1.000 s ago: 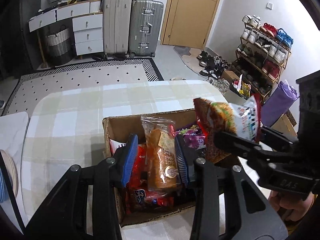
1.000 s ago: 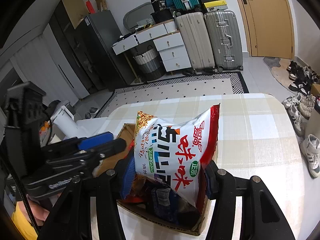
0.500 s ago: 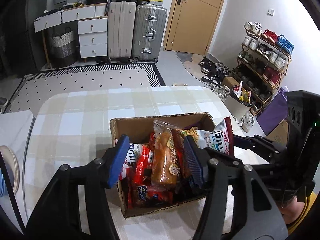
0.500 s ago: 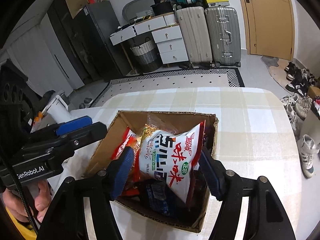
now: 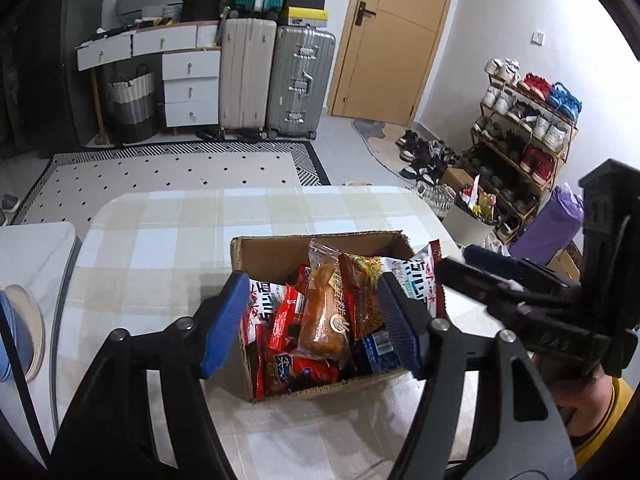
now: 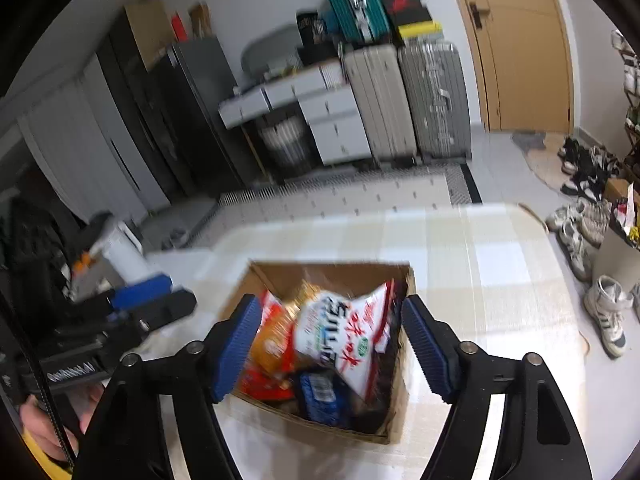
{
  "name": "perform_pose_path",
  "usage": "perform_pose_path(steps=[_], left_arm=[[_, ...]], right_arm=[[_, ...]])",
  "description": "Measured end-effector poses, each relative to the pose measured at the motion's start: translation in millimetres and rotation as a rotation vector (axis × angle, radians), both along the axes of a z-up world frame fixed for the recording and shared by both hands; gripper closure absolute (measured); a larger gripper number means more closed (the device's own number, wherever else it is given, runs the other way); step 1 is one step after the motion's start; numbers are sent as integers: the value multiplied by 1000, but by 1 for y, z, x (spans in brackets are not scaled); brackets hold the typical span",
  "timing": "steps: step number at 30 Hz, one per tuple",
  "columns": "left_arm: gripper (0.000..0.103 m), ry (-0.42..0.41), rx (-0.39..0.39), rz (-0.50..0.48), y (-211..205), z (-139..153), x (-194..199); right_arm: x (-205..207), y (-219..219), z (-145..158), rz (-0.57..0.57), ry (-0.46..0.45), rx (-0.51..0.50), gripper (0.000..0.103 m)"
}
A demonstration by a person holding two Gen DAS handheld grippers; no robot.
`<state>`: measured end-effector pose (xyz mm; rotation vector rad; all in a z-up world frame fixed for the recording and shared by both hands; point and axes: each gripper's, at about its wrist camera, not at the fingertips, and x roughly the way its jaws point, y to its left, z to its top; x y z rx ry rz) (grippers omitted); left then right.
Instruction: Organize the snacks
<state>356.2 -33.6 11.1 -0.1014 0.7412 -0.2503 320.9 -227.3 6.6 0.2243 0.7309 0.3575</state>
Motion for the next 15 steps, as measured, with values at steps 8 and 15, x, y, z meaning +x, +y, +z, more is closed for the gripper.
perform_pose_path(steps=[8, 15], left_arm=[[21, -121, -9, 83, 10, 38, -61], [1, -262, 60, 124, 6, 66, -145]], right_arm=[[-79, -2, 60, -4, -247, 27, 10], [-168, 13, 80, 73, -373, 3, 2]])
